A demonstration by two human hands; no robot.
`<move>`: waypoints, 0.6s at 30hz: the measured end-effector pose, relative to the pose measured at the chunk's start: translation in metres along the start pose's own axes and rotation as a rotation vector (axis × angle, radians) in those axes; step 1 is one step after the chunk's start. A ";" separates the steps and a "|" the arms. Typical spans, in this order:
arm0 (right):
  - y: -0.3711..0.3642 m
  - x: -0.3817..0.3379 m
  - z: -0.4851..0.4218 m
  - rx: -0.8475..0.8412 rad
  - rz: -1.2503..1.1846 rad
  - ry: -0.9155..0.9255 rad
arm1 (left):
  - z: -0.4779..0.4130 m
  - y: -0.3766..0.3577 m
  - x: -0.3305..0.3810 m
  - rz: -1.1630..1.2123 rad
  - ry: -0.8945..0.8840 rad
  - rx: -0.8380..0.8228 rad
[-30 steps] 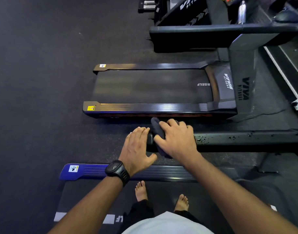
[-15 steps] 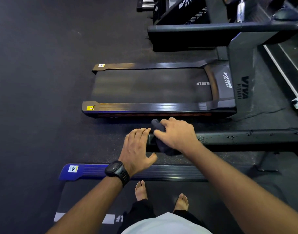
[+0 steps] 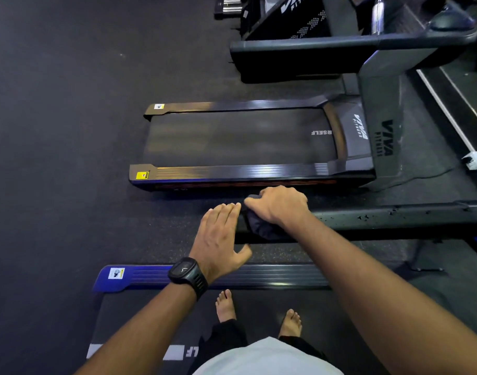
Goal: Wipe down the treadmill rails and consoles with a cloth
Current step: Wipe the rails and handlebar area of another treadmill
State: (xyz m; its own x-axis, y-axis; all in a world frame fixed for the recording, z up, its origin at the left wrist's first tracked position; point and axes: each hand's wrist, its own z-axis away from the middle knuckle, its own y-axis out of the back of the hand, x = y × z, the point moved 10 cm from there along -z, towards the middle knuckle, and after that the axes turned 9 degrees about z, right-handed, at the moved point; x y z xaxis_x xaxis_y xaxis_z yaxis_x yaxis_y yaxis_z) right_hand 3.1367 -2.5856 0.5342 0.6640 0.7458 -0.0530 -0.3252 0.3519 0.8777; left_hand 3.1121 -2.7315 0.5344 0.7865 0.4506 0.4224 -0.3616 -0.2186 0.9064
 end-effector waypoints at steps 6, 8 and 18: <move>0.004 -0.009 0.057 0.394 0.145 0.106 | 0.003 -0.003 0.000 -0.011 0.015 0.013; 0.003 -0.002 0.025 0.184 0.053 0.087 | 0.003 -0.002 -0.001 0.002 0.022 0.028; 0.004 0.002 0.058 0.385 0.146 0.121 | 0.004 -0.004 0.002 -0.034 0.020 0.042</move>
State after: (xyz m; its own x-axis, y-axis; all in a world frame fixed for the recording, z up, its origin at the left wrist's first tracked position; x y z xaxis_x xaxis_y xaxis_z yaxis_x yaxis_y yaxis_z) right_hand 3.1757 -2.6151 0.5650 0.5386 0.8411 0.0497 -0.1199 0.0182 0.9926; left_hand 3.1169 -2.7332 0.5310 0.7876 0.4757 0.3915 -0.3130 -0.2383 0.9194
